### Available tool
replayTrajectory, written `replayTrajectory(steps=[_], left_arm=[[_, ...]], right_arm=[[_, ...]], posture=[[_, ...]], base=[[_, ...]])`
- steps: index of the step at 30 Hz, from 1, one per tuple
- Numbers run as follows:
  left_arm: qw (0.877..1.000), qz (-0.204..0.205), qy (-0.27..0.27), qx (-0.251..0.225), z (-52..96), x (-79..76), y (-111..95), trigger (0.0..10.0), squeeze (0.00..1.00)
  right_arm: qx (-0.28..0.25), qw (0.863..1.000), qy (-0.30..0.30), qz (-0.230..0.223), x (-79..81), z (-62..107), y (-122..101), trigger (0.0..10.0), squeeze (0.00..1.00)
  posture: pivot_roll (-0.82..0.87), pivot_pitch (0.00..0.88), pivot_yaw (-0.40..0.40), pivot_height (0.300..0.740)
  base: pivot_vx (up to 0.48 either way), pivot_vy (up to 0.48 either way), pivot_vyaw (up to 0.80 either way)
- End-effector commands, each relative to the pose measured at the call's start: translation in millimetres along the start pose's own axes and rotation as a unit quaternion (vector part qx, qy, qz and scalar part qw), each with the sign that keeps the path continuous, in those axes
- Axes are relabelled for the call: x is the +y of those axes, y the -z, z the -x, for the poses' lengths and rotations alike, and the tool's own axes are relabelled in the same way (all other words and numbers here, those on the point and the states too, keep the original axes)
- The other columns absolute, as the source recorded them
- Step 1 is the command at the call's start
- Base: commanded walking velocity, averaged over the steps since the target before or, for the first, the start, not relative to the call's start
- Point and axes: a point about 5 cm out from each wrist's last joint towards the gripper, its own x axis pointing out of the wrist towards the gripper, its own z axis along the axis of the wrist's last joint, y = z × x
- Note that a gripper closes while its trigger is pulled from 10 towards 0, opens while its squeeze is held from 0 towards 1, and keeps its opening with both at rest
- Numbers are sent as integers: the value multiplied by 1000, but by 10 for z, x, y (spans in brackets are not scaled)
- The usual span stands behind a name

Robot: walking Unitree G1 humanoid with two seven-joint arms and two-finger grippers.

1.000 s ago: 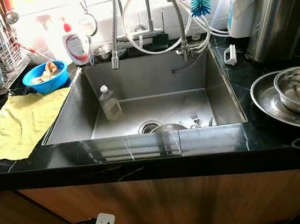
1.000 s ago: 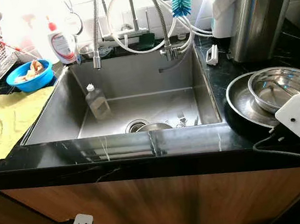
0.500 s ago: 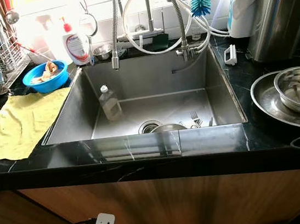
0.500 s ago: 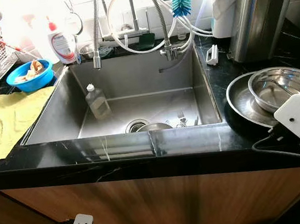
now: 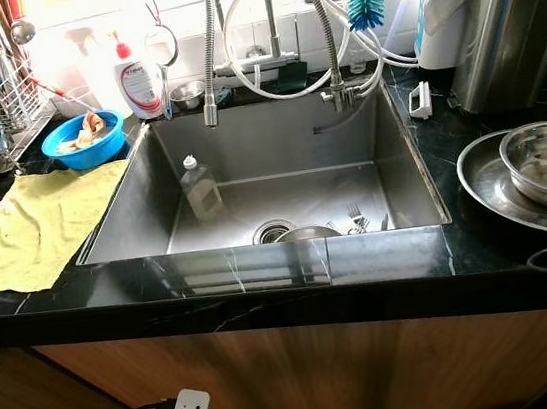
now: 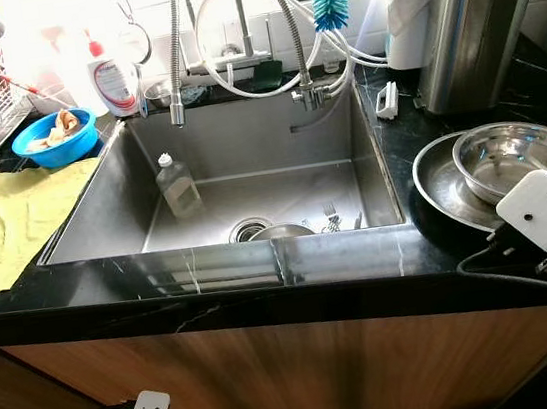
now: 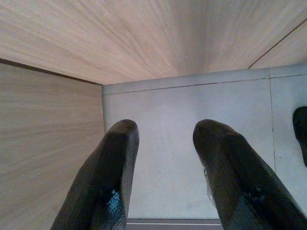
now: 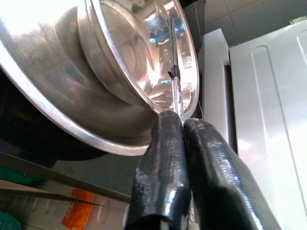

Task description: Kitchen organization

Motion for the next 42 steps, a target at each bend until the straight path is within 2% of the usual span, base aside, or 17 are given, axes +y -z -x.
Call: replayTrajectory(steps=[1,7,8,9,13,19,21,23,26,28,30,31,34,37,39,40,42], left_arm=[[1000,-13,1,6,8,29,36,10000,0],[1000,-13,1,6,8,29,35,10000,0],[1000,-13,1,6,8,29,34,10000,0],[1000,-13,1,6,7,29,33,10000,0],[1000,-12,0,6,7,28,31,10000,0],[1000,-12,0,5,6,26,27,10000,0],[1000,-12,0,5,5,26,25,10000,0],[1000,-11,-1,4,5,26,23,10000,0],[1000,-10,-2,4,5,25,21,10000,0],[1000,-9,-2,4,4,23,18,10000,0],[1000,-10,-1,3,3,19,15,10000,0],[1000,-9,-2,3,3,18,15,10000,0],[1000,-5,-4,2,3,17,16,10000,0],[1000,-5,-4,3,3,12,16,10000,0],[1000,-4,-4,3,3,11,16,10000,0],[1000,-3,-5,2,3,12,14,10000,0],[1000,-2,-5,2,2,11,13,10000,0]], right_arm=[[-9,1000,2,0,3,30,-31,0,0],[-10,1000,5,-3,-10,33,-43,0,0],[-11,1000,6,-4,-15,31,-50,6510,0],[-14,1000,7,-8,-16,27,-63,10000,0],[-25,1000,8,-5,-15,22,-96,10000,0],[-108,992,55,-16,-137,52,-334,10000,0],[-159,985,63,-23,-162,81,-481,10000,0],[-217,973,65,-55,-167,130,-664,10000,0],[-235,964,42,-114,-125,114,-716,10000,0],[-238,958,-2,-160,-21,67,-726,10000,0],[-249,947,-38,-197,88,27,-756,10000,0],[-259,935,-61,-235,143,-10,-803,10000,0],[-283,907,-71,-304,130,-86,-951,10000,0],[-302,890,-87,-330,134,-133,-1056,10000,0],[-304,887,-92,-337,140,-142,-1074,10000,0],[-317,872,-98,-359,139,-193,-1168,10000,0],[-323,863,-101,-374,136,-252,-1242,10000,0]], posture=[[-249,0,92,740],[-249,0,92,740],[-248,0,91,740],[-248,0,91,740],[-246,0,90,740],[-248,0,91,740],[-248,0,90,740],[-245,0,88,740],[-243,0,87,740],[-249,0,86,740],[-244,0,83,740],[-238,0,80,740],[-233,0,78,740],[-228,0,76,740],[-228,0,76,740],[-230,0,73,740],[-226,0,72,740]], base=[[0,0,0],[0,0,0],[0,0,0],[0,0,0],[0,0,0],[0,0,0],[0,0,0],[0,0,0],[0,0,0],[0,0,0],[0,0,0],[0,0,0],[0,0,0],[0,0,0],[0,0,0],[0,0,0],[0,0,0]])
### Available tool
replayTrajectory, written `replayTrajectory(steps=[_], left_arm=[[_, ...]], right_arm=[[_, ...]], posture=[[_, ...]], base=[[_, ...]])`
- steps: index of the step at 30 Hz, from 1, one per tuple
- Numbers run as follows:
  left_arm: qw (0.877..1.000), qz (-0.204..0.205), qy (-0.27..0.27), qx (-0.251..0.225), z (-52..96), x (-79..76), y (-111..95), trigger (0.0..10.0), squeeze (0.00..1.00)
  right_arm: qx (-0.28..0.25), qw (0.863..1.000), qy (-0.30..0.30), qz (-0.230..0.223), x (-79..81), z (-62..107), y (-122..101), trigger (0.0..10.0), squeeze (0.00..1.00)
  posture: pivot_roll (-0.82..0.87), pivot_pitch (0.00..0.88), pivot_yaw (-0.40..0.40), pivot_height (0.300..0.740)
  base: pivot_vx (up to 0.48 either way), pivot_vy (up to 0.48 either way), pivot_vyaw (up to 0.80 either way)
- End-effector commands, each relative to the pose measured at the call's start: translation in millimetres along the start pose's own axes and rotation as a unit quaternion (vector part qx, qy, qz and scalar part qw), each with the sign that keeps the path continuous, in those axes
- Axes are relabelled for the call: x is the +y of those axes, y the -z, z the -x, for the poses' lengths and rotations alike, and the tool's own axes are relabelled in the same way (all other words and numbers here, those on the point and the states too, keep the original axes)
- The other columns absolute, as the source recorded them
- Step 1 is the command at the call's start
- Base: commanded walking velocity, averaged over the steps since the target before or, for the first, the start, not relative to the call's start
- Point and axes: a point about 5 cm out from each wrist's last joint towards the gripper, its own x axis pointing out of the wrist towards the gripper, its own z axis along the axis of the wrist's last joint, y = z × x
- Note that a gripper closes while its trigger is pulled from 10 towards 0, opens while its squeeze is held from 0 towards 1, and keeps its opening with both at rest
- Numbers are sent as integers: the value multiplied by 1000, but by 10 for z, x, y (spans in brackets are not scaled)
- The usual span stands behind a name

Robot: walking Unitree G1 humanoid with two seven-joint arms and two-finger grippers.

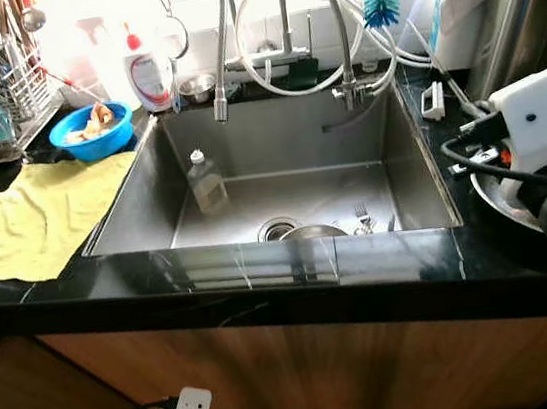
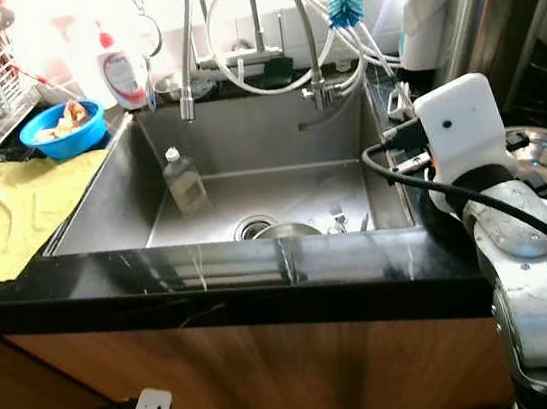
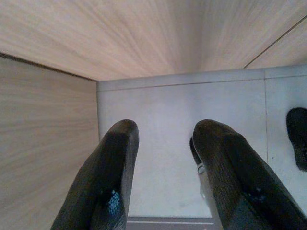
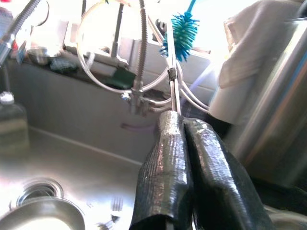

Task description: Kitchen organization

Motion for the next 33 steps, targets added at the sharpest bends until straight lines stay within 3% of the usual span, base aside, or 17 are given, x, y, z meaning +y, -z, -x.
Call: replayTrajectory(steps=[1,6,17,25,33], left_arm=[[1000,-5,-7,5,9,40,40,10000,0],[1000,-3,-8,5,8,36,37,10000,0],[1000,0,-8,6,11,25,49,10000,0],[1000,3,-9,6,12,25,56,10000,0],[1000,2,-8,7,14,20,64,10000,0]], right_arm=[[-19,1000,2,-14,-12,-67,-55,10000,0],[-30,998,-19,-48,54,-223,-78,10000,0],[7,988,-91,-125,312,-630,126,10000,0],[55,978,-130,-151,443,-744,348,10000,0],[83,977,-119,-155,419,-806,513,10000,0]], posture=[[-226,0,72,740],[-224,0,72,740],[-215,0,56,740],[-208,0,51,740],[-206,0,49,740]], base=[[0,0,0],[0,0,0],[0,0,0],[0,0,0],[0,0,0]])
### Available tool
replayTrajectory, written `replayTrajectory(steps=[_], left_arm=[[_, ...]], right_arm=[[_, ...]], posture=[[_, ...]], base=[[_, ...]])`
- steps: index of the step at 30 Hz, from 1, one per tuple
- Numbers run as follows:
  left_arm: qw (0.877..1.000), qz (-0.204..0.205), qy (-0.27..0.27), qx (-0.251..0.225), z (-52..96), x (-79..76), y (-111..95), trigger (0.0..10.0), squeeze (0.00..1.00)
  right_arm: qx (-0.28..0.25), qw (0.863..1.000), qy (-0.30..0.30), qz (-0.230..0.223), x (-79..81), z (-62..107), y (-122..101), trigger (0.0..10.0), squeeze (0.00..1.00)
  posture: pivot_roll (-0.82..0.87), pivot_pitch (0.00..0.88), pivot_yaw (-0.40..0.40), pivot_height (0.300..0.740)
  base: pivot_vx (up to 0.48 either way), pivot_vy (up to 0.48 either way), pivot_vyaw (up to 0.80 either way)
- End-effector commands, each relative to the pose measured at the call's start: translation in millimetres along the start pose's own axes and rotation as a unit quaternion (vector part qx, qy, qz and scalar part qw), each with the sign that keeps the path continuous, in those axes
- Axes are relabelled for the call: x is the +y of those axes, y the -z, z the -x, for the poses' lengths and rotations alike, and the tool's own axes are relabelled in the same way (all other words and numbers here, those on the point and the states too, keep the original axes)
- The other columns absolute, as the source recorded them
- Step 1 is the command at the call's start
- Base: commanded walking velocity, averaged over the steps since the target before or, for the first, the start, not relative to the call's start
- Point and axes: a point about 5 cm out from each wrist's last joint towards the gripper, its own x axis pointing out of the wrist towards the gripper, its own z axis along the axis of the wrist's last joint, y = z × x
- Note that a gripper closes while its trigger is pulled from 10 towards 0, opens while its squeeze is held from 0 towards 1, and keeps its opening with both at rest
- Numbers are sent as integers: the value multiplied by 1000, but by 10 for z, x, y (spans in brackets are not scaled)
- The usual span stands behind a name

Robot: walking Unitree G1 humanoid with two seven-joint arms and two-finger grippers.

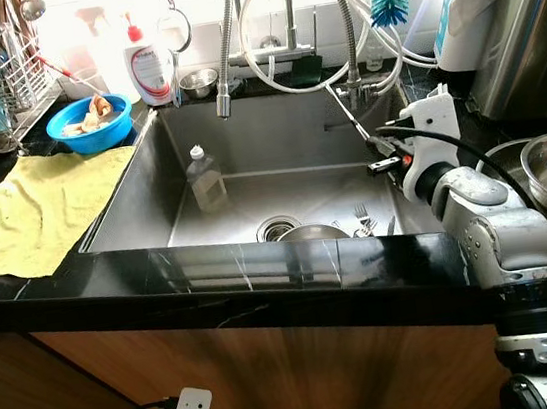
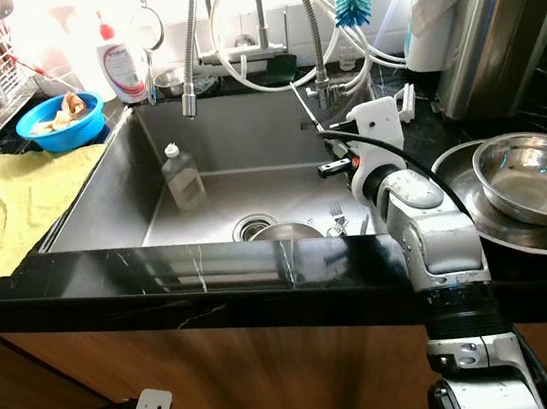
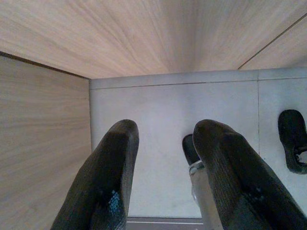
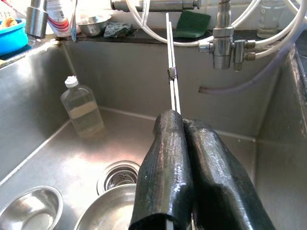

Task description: Kitchen organization

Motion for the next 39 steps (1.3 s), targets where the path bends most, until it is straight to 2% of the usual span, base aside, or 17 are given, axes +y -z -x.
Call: replayTrajectory(steps=[1,8,14,22,23,24,25,27,32,33,34,35,39], left_arm=[[1000,0,-6,6,13,24,60,10000,0],[1000,1,-4,8,15,18,71,10000,0],[1000,3,-1,8,14,11,69,10000,0],[1000,5,-3,8,14,17,67,10000,0],[1000,5,-3,8,14,17,68,10000,0],[1000,5,-3,8,14,18,68,10000,0],[1000,5,-3,8,14,19,67,10000,0],[1000,5,-3,8,14,18,67,10000,0],[1000,6,-4,8,14,20,67,10000,0],[1000,6,-4,8,14,21,67,10000,0],[1000,6,-4,8,14,21,67,10000,0],[1000,6,-5,8,14,22,67,10000,0],[1000,5,-5,8,14,24,64,10000,0]], right_arm=[[1,1000,3,1,-30,-24,-3,10000,0],[18,1000,14,-15,-105,-43,147,10000,0],[57,997,32,-29,-182,-43,401,10000,0],[50,997,34,-38,-186,-37,405,10000,0],[49,998,34,-38,-185,-38,398,10000,741],[47,998,33,-38,-186,-40,391,10000,741],[46,998,33,-38,-187,-41,388,10000,941],[45,998,36,-38,-194,-44,384,10000,1000],[46,998,36,-37,-186,-47,393,10000,1000],[47,998,34,-34,-174,-48,396,10000,608],[47,998,34,-34,-174,-48,396,10000,608],[47,998,34,-28,-170,-48,390,10000,0],[25,998,59,3,-194,-31,303,10000,0]], posture=[[-203,0,48,740],[-205,0,48,740],[-201,0,46,740],[-202,0,47,740],[-202,0,47,740],[-202,0,47,740],[-202,0,48,740],[-201,0,48,740],[-198,0,47,740],[-197,0,47,740],[-197,0,47,740],[-197,0,48,740],[-196,0,50,740]], base=[[0,0,0],[0,0,0],[0,0,0],[0,0,0],[0,0,0],[0,0,0],[0,0,0],[0,0,0],[0,0,0],[0,0,0],[0,0,0],[0,0,0],[0,0,0]])
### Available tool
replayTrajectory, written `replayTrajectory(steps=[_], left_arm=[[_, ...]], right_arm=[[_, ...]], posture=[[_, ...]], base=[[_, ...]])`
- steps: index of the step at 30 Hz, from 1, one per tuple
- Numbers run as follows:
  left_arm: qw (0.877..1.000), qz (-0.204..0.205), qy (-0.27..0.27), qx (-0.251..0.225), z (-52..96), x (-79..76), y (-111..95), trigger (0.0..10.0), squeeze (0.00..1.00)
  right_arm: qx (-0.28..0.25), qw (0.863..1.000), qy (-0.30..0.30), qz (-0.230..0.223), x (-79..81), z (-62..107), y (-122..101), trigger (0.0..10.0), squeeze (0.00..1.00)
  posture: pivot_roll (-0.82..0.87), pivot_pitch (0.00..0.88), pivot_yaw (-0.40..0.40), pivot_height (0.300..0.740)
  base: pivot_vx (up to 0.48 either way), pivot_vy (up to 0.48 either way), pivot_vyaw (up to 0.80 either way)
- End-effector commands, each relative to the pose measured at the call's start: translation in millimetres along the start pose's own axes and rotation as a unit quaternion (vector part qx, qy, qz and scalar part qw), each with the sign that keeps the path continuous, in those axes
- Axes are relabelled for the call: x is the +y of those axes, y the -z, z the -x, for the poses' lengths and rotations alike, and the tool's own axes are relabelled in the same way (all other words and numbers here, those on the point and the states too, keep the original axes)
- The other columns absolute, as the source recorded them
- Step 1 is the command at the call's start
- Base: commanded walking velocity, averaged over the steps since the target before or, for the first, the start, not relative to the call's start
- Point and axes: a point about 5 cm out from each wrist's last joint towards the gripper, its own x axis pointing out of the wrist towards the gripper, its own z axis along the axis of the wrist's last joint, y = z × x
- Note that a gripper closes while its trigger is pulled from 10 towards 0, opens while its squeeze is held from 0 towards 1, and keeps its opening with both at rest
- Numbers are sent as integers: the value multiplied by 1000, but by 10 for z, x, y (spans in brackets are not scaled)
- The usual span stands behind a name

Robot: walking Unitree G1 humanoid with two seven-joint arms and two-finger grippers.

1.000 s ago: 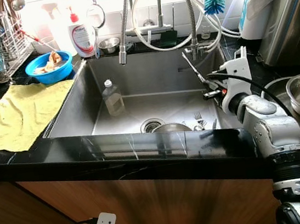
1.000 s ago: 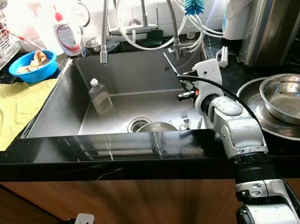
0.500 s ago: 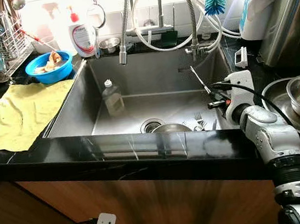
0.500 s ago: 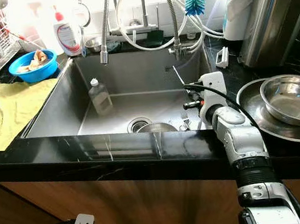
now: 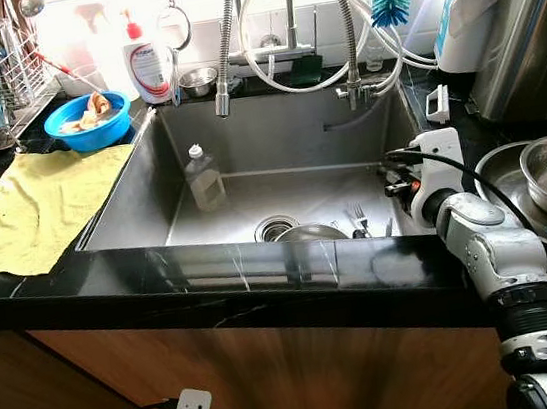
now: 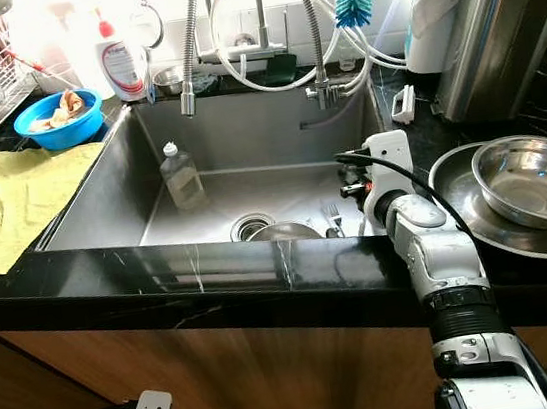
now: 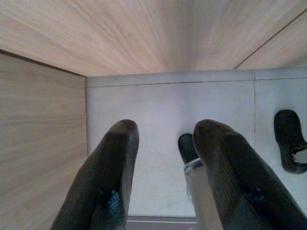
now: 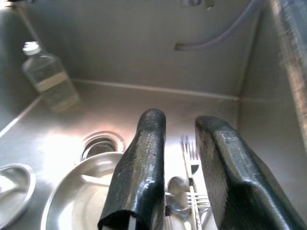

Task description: Kitchen organization

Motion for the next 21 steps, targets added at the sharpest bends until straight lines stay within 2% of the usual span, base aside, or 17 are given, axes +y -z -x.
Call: replayTrajectory(steps=[1,4,8,11,15,16,17,18,21], left_arm=[[1000,3,-5,6,11,26,49,10000,0],[1000,3,-6,6,11,29,50,10000,0],[1000,2,-5,7,12,27,57,10000,0],[1000,3,-5,7,13,27,59,10000,0],[1000,3,-5,8,14,23,66,10000,0],[1000,3,-5,8,15,21,68,10000,0],[1000,3,-5,8,15,20,70,10000,0],[1000,2,-4,8,15,20,73,10000,0],[1000,-1,-2,9,16,22,75,10000,0]], right_arm=[[-21,1000,10,18,-2,19,-88,10000,0],[-57,997,29,47,-2,74,-233,10000,0],[-148,987,7,58,160,278,-538,10000,0],[-161,985,16,60,161,351,-587,10000,0],[-154,984,57,75,72,473,-621,10000,0],[-145,983,76,80,7,527,-633,10000,0],[-138,983,89,82,-37,568,-641,10000,145],[-137,980,113,87,-155,692,-684,10000,1000],[-113,975,158,103,-284,816,-654,10000,1000]], posture=[[-196,0,50,740],[-199,0,52,740],[-201,0,55,740],[-202,0,55,740],[-207,0,54,740],[-207,0,53,740],[-207,0,53,740],[-211,0,54,740],[-221,0,57,740]], base=[[0,0,0],[0,0,0],[0,0,0],[0,0,0],[0,0,0],[0,0,0],[0,0,0],[0,0,0],[0,0,0]])
